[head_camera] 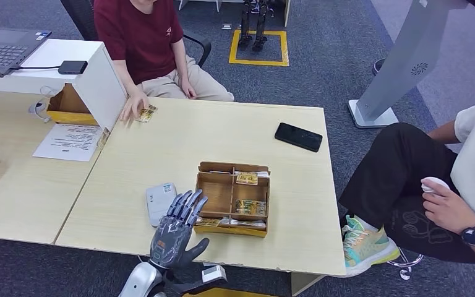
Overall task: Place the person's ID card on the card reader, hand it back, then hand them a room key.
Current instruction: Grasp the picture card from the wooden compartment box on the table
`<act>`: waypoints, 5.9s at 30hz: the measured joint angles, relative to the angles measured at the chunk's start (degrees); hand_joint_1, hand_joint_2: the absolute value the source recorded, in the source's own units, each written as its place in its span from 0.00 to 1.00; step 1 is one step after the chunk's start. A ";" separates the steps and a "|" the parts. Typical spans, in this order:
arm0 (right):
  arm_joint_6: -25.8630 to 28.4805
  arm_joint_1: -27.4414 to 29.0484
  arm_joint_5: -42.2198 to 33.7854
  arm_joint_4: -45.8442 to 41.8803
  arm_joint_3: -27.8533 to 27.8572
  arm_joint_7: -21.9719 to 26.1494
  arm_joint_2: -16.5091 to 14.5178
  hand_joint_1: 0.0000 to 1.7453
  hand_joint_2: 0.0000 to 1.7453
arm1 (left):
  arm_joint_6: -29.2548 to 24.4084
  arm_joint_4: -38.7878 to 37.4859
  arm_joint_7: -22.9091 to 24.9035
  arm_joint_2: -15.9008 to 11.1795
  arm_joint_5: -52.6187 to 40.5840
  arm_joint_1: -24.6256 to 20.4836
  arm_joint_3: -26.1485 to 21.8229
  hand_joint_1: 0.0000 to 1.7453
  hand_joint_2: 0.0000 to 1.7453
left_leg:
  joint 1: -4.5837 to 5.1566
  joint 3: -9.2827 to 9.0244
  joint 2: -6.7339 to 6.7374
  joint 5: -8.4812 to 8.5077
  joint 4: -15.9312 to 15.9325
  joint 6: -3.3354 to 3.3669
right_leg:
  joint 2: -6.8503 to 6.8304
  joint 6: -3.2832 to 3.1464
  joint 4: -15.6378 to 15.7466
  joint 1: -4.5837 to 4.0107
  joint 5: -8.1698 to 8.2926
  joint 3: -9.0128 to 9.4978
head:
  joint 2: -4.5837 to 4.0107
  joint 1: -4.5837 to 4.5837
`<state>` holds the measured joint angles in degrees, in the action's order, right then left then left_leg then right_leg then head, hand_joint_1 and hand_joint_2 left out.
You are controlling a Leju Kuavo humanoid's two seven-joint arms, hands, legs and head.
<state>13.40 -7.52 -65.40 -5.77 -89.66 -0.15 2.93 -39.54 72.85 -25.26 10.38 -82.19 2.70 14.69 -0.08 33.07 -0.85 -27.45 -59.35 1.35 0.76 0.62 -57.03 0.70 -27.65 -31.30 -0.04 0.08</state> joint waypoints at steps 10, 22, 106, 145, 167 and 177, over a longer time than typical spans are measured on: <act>-0.17 -0.06 0.73 0.00 0.00 0.00 0.00 0.00 1.00 | 0.00 -0.45 -0.66 1.60 0.64 -0.07 -0.38 0.00 1.00 | 0.00 0.00 0.00 0.00 0.00 0.00 | 0.00 0.00 0.00 0.00 0.00 0.00 | 0.00 0.00; -0.17 -0.07 0.74 0.00 0.00 0.00 0.00 0.00 1.00 | 0.00 -0.64 -0.72 1.68 0.74 -0.10 -0.55 0.00 1.00 | 0.00 0.00 0.00 0.00 0.00 0.00 | 0.00 0.00 0.00 0.00 0.00 -0.01 | 0.00 0.01; 0.33 -0.39 1.69 0.00 0.00 0.63 0.09 0.00 1.00 | -0.23 -4.82 -7.15 4.96 5.73 -1.25 -6.47 0.00 1.00 | 0.00 0.00 0.00 0.00 0.00 0.00 | 0.00 0.00 0.00 0.00 0.00 -0.01 | 0.00 0.01; 0.29 -0.42 1.84 0.00 0.00 0.70 0.11 0.00 1.00 | -0.22 -6.80 -5.14 4.87 7.09 -2.98 -6.48 0.99 1.00 | 0.00 0.00 0.00 0.00 0.00 0.00 | 0.00 0.00 0.00 0.00 0.00 -0.01 | 0.00 -0.01; 0.87 -0.47 1.62 0.00 0.00 1.84 0.17 0.00 1.00 | -0.37 -10.16 -6.06 4.85 9.38 -4.03 -6.48 1.00 1.00 | 0.00 0.00 0.00 0.00 0.00 0.00 | 0.00 0.00 0.00 0.00 0.00 -0.01 | 0.00 0.01; 0.82 -0.45 0.77 0.00 0.00 2.03 0.23 0.00 1.00 | 2.01 -9.31 -5.79 2.42 25.10 -4.90 -3.48 1.00 1.00 | -0.01 0.00 0.01 0.00 0.00 -0.01 | 0.01 0.00 -0.01 -0.01 0.00 -0.02 | 0.00 0.00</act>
<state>14.22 -7.98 -64.63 -5.77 -89.66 1.87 3.16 -37.53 63.54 -31.05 12.80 -57.09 -2.20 11.21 -0.09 33.07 -0.84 -27.44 -59.35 1.34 0.76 0.62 -57.03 0.68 -27.64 -31.32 -0.04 0.08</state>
